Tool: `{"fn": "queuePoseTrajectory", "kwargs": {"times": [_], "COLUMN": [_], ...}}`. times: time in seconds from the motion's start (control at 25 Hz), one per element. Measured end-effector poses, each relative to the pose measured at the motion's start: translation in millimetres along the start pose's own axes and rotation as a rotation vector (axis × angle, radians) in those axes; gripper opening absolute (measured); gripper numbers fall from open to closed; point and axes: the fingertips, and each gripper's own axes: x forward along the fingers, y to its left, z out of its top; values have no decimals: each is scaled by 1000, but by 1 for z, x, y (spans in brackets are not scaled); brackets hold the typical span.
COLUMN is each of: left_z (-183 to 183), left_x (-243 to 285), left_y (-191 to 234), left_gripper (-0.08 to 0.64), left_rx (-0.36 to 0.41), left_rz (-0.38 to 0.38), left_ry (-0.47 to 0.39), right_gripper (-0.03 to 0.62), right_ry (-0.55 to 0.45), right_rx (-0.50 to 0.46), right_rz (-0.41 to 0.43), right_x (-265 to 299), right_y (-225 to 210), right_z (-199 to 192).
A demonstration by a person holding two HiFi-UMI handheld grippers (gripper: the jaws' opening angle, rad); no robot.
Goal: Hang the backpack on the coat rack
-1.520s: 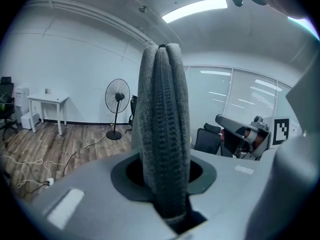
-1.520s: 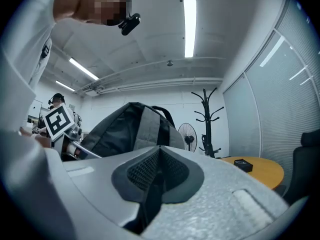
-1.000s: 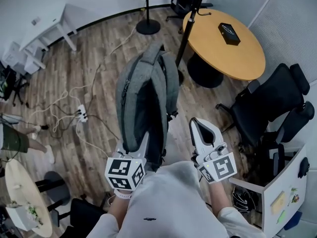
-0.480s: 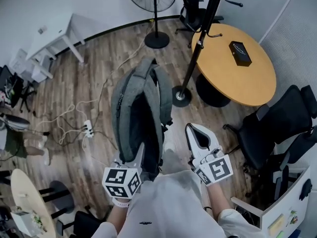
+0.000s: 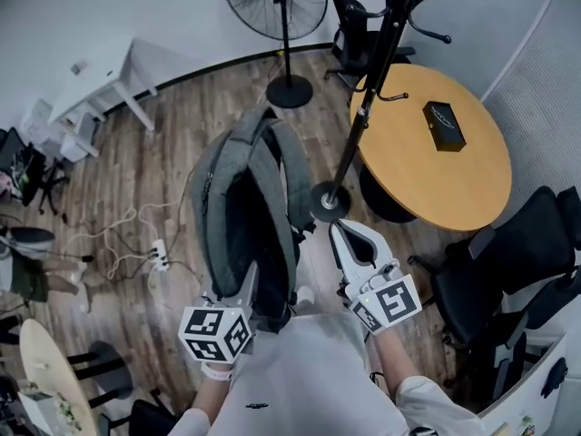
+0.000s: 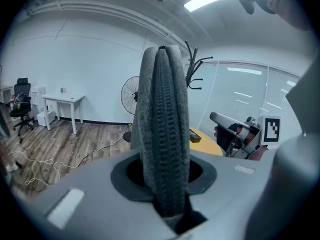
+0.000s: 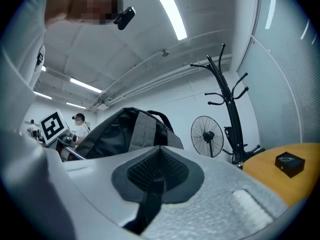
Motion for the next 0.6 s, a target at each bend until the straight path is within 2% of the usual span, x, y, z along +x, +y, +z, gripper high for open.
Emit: {"fn": "queuePoseTrajectory", "kwargs": {"times": [0.12, 0.6], "left_z": [7, 25], "left_x": [15, 56], "left_y": [0, 12], "left_gripper": [124, 124], "left_rx": [-8, -41], "left_rz": [13, 28], "left_ry": [2, 11], "right_gripper": [2, 2], "right_ry": [-3, 7], "right_rx": [59, 82], "right_rz": [25, 17], "right_x": [11, 42], "right_y": [-17, -54], "right_z": [-1, -3]}}
